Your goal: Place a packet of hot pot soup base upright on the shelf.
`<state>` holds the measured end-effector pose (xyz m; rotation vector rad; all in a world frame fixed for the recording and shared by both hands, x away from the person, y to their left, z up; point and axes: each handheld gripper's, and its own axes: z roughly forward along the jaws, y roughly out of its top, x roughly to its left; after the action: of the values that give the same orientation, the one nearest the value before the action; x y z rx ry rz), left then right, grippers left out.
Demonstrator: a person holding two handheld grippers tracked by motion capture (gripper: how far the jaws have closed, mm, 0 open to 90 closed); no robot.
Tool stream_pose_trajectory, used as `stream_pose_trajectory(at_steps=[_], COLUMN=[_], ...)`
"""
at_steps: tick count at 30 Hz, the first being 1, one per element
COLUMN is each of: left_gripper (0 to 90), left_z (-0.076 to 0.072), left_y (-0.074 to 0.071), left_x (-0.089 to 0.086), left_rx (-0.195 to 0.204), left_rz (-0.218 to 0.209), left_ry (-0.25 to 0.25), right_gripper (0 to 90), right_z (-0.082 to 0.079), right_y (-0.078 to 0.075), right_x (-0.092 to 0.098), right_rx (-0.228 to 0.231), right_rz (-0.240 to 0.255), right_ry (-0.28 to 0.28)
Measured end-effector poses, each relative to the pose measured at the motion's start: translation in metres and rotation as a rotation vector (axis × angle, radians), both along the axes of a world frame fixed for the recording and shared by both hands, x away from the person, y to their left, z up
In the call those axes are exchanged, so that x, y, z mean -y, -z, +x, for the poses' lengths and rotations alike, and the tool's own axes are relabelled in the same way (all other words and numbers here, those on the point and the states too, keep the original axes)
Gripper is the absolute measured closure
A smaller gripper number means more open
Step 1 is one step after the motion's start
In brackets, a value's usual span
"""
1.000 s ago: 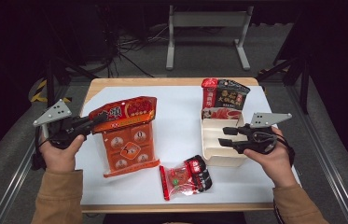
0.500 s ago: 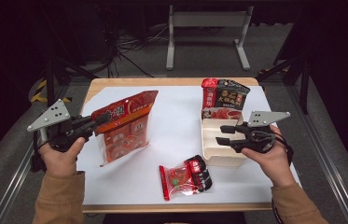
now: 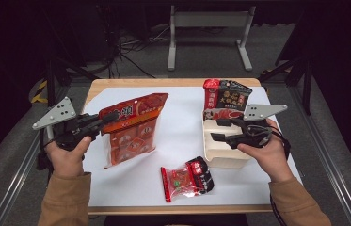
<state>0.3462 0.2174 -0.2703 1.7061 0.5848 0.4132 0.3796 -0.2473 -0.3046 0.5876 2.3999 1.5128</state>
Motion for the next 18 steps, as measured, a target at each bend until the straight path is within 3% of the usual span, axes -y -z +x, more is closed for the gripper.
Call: stream_pose_trajectory(at_steps=[7,18], left_gripper=[90.0,90.0], left_z=[-0.007,-0.012], left_y=[-0.01,-0.016], left_x=[0.021,0.038], left_rx=[0.027,0.041], left_rz=[0.043,0.025], left_ry=[0.042,0.117], right_gripper=[37.6,35.8], right_z=[0.005,0.01], right_y=[0.005,0.011], right_x=[-0.017,-0.047], right_rx=[-0.005,0.009], right_rz=[0.006,-0.003], right_ry=[-0.021,-0.065])
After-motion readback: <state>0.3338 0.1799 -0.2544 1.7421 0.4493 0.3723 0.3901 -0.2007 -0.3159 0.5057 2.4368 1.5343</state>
